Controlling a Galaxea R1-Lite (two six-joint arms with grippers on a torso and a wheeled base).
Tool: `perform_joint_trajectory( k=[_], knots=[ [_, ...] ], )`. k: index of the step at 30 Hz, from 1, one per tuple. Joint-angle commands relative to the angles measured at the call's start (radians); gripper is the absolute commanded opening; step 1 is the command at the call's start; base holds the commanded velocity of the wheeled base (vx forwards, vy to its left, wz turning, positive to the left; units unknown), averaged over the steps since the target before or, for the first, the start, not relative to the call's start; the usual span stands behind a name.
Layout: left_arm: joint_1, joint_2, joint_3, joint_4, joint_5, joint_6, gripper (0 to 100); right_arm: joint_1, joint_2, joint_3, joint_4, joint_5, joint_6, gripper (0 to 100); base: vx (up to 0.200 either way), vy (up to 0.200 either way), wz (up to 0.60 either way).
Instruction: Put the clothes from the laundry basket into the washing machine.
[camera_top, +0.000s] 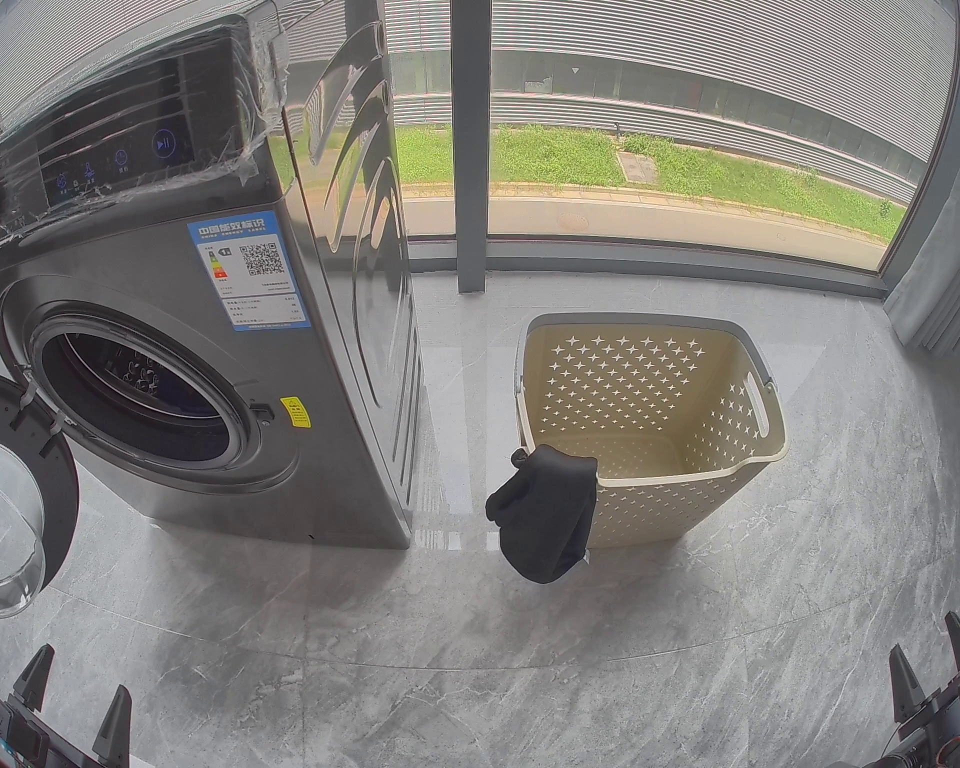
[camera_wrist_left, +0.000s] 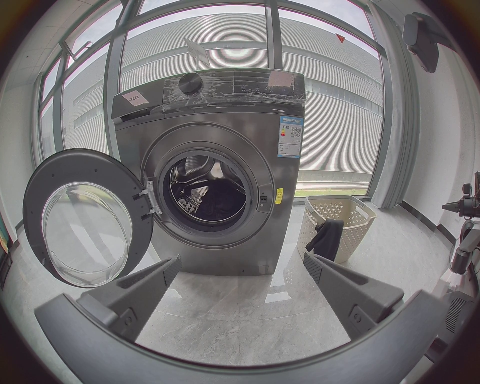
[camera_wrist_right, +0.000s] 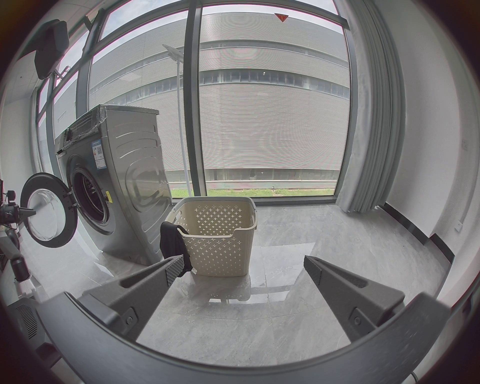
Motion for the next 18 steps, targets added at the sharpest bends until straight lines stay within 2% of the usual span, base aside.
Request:
perform_joint_trajectory(
  k=[1, 17, 18],
  knots=[
    [0.0, -0.013, 0.016, 0.001, 0.0, 0.0, 100, 0.0, -0.007, 0.018, -0.001, 0.0, 0.0, 100, 0.0, 0.0, 0.0],
    [0.0, -0.013, 0.016, 0.001, -0.001, -0.002, 100, 0.0, -0.007, 0.016, -0.001, 0.0, 0.0, 100, 0.0, 0.0, 0.0],
    [0.0, -0.013, 0.016, -0.001, -0.001, 0.0, 100, 0.0, -0.007, 0.016, 0.0, 0.0, 0.002, 100, 0.2, 0.0, 0.0]
  ],
)
